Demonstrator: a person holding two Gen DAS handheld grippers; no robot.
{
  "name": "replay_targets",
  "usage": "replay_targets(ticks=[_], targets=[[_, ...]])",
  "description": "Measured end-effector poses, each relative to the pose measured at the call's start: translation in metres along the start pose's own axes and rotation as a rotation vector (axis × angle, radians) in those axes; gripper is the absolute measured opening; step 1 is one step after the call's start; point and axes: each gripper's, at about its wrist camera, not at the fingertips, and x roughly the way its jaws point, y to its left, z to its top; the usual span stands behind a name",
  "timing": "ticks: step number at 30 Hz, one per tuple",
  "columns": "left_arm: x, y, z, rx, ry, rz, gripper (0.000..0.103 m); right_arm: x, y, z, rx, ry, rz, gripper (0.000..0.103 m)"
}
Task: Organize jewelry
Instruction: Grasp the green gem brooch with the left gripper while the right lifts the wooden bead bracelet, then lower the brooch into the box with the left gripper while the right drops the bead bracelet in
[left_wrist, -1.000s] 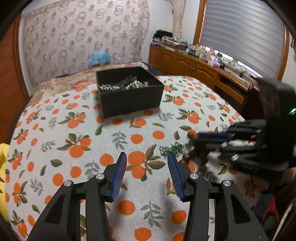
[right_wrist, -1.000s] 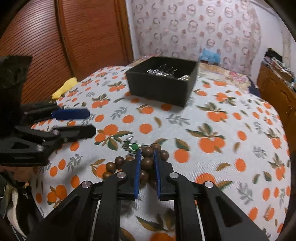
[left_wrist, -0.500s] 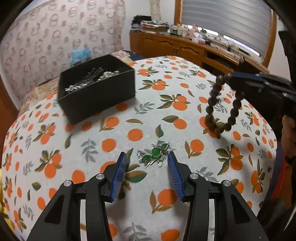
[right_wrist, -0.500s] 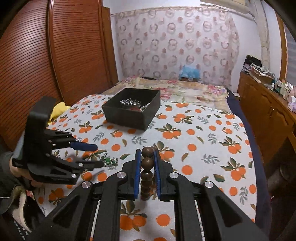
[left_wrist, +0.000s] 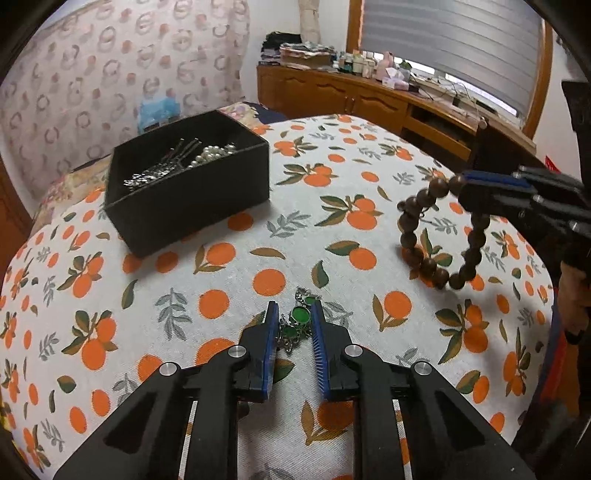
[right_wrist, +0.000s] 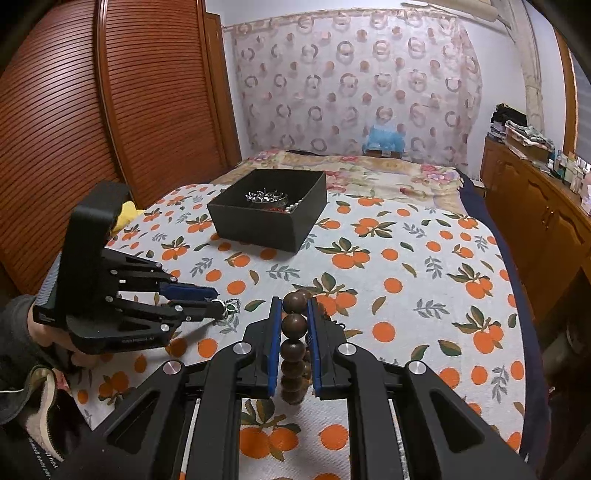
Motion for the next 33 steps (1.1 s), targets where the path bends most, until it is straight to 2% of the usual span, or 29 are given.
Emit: replay_targets(ticks=[6,13,21,33], targets=[[-0.019,0.011,0.006,-0.041,-0.056,0.020,0.016,-0.003,0.006,0.011,-0.023,-0.023,0.002,0.015],[-0.044,0.024,0.022,-0.066,-0.136,0.051,0.016,-0.011,0.011,0.044,-0.069,-0.087,-0.006,0.015],[-0.061,0.040,0.038,-0.089,-0.189,0.081,0.016,-0.012,0.015,0.083,-0.105,-0.143,-0.003,0.015],[-0.069,0.061,0.067,-0.100,-0.238,0.092,0.016,0.018,0.022,0.143,-0.161,-0.187,0.014,0.015]])
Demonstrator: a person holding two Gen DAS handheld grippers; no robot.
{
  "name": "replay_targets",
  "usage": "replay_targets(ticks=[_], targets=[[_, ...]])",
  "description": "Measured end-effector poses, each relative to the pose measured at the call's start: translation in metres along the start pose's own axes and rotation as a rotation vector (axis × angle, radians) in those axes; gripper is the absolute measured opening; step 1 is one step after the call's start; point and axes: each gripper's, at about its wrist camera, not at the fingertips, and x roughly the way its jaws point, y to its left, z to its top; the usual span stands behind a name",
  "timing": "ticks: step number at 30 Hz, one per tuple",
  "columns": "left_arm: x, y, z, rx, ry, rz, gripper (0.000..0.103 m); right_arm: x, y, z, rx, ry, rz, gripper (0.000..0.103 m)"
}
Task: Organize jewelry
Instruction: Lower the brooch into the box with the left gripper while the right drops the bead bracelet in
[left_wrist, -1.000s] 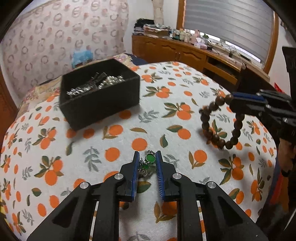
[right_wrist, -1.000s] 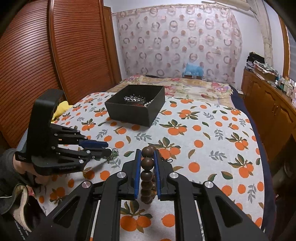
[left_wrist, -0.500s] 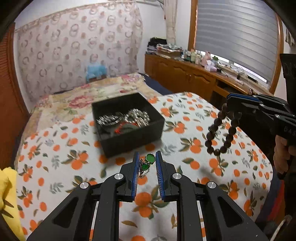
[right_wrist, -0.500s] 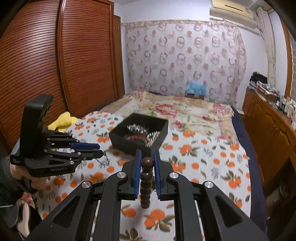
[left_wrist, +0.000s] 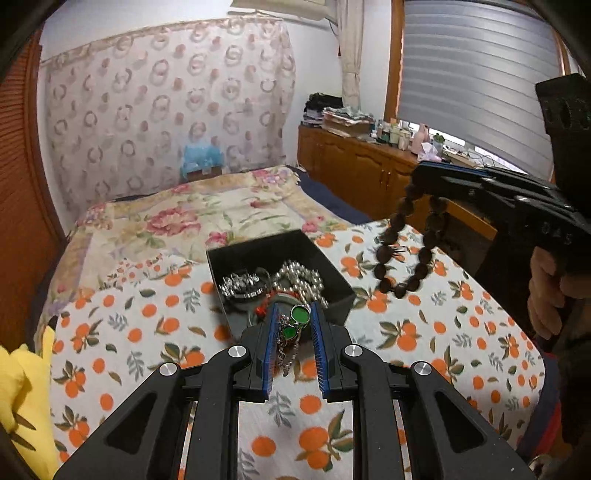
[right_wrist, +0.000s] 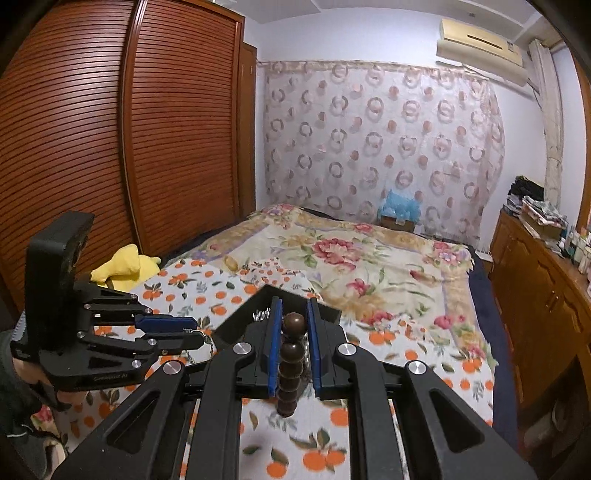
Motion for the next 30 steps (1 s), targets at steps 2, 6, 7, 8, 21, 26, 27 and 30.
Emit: replay_targets(ticks=[2,6,7,8,21,26,27,30], targets=[[0.002,0.003,0.005,0.000,-0.005,0.003,0.016,0.008,-0.001,0.006,-0.004,-0.004,0.008,0.015],[0.008,0.012,0.016,-0.010,-0.012,0.011,0.016,0.022,-0.004,0.016,-0.005,-0.009,0.020,0.015],[0.009,0.014,0.019,-0.013,-0.013,0.013,0.016,0.029,-0.006,0.018,-0.006,-0.008,0.025,0.015],[0.011,0.016,0.021,-0.016,-0.013,0.015,0.016,0.033,-0.007,0.021,-0.006,-0.007,0.029,0.015],[0.036,0.031,0.033,-0.034,0.005,0.023,0.016,0.097,-0.027,0.017,0.033,0.061,0.064,0.015],[0.043,0.032,0.040,-0.034,0.007,0.017,0.016,0.107,-0.030,0.010,0.047,0.078,0.074,0.015],[0.044,0.032,0.041,-0.034,0.006,0.016,0.016,0.107,-0.032,0.009,0.051,0.080,0.075,0.015],[0.049,0.030,0.044,-0.036,0.008,0.011,0.016,0.108,-0.035,0.008,0.060,0.081,0.067,0.016]])
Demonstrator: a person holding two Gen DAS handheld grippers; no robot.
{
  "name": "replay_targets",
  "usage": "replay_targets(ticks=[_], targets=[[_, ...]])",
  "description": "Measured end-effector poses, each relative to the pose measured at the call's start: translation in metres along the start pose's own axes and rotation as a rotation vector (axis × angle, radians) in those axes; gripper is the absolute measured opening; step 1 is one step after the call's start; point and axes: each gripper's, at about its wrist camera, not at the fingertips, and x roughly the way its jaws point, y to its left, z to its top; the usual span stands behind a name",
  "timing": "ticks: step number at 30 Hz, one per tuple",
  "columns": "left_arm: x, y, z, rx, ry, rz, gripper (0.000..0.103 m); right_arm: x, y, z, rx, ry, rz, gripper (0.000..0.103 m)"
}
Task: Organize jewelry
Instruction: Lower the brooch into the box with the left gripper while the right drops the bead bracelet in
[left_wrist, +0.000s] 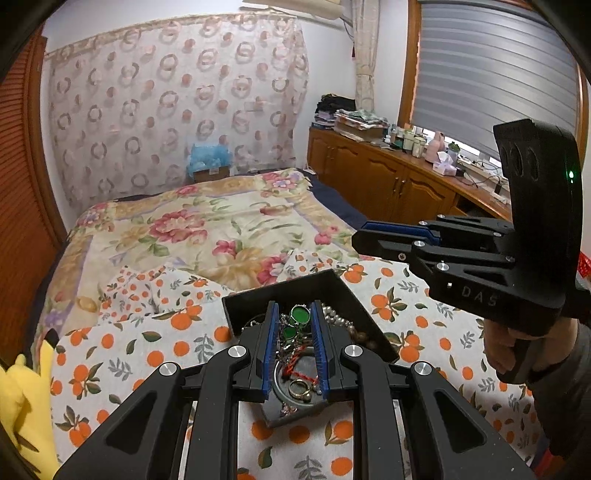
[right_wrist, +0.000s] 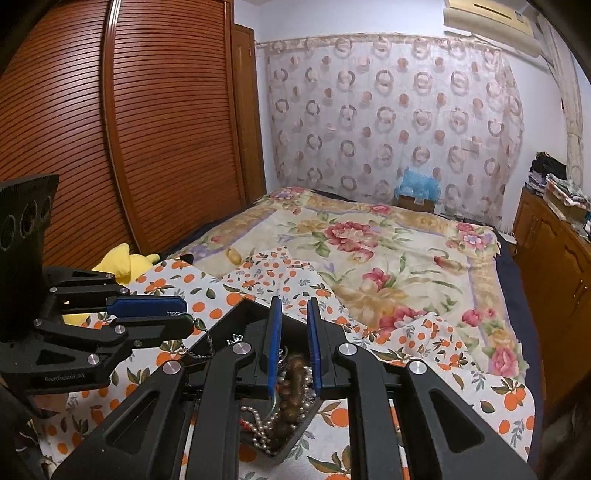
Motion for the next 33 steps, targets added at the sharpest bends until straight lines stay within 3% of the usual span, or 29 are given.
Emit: replay_targets(ticks=[8,30,32,33], targets=[[0.008,-0.008,0.002,0.010,0.010,-0.018,0.017,-0.010,-0.019,-0.012,0.050,-0.004,-0.028,0.022],[0.012,-0.009,-0.030,-0.020,0.059,0.001,0.018,-0.029,-0.008,-0.044,0.050,0.034,-0.047,0.022],[0.008,-0.008,-0.031,-0.024,0.055,0.010,0.021,-0.032,-0.006,-0.045,0.049,0.032,-0.048,0.022],[0.006,-0.008,-0.032,-0.027,0.050,0.016,0.029,-0.033,-0.005,-0.046,0.049,0.031,-0.049,0.022]])
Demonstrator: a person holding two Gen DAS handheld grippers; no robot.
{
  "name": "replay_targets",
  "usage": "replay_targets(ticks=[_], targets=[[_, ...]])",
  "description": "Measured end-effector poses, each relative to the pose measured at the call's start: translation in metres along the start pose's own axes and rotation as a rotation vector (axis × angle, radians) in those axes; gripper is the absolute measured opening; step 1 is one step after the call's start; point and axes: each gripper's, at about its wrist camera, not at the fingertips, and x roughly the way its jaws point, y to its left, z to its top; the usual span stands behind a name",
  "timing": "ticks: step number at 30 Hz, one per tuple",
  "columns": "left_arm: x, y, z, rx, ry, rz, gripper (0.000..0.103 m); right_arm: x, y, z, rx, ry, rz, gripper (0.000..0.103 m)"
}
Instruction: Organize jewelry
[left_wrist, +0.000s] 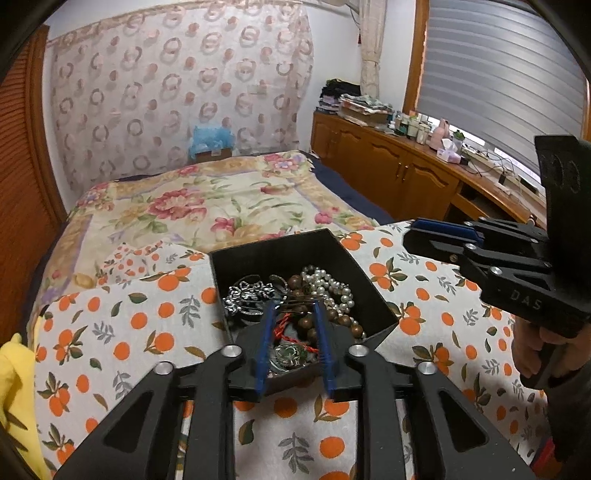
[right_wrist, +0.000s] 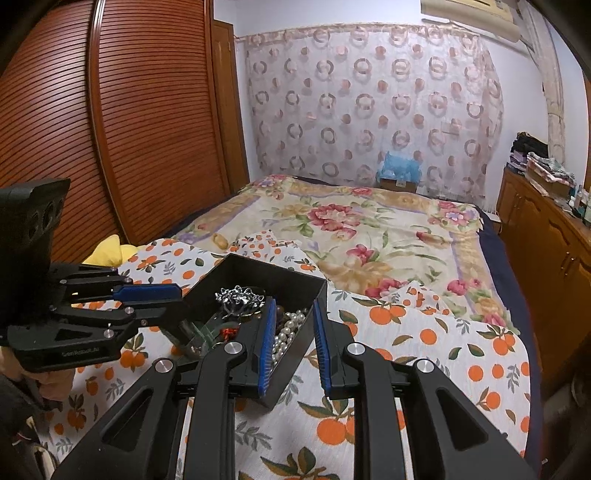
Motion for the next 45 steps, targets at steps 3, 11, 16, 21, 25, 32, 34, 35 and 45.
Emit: replay_targets(ticks=[3,11,16,21,25,32,34,35,45], targets=[[-0.008,0.002,-0.002,-0.008,-0.011,0.015,0.033,-0.007,0.002,-0.004,0.009,-0.007,-0.001,0.022],[-0.033,0.001,-0.018,-0.029,-0.033,0.081,0.071,-0.020,0.015,-0.021,0.047,-0.004,-0.024,0.024],[-0.049,0.002,-0.030,-0.046,-0.044,0.122,0.090,-0.033,0.024,-0.034,0.081,-0.021,-0.062,0.063],[-0.060,0.000,-0.042,-0.058,-0.048,0.155,0.095,-0.045,0.031,-0.046,0.109,-0.028,-0.095,0.087],[-0.069,-0.001,-0.053,-0.067,-0.039,0.172,0.095,-0.055,0.040,-0.056,0.124,-0.045,-0.117,0.099],[-0.090,-0.005,-0.062,-0.077,-0.057,0.188,0.095,-0.067,0.051,-0.064,0.149,-0.035,-0.142,0.100],[-0.097,-0.005,-0.063,-0.080,-0.077,0.195,0.095,-0.074,0.054,-0.064,0.156,-0.053,-0.159,0.100],[-0.103,-0.006,-0.062,-0.086,-0.091,0.194,0.095,-0.078,0.055,-0.063,0.157,-0.064,-0.164,0.100],[-0.146,-0.013,-0.060,-0.108,-0.188,0.217,0.095,-0.117,0.068,-0.058,0.151,-0.159,-0.196,0.100]])
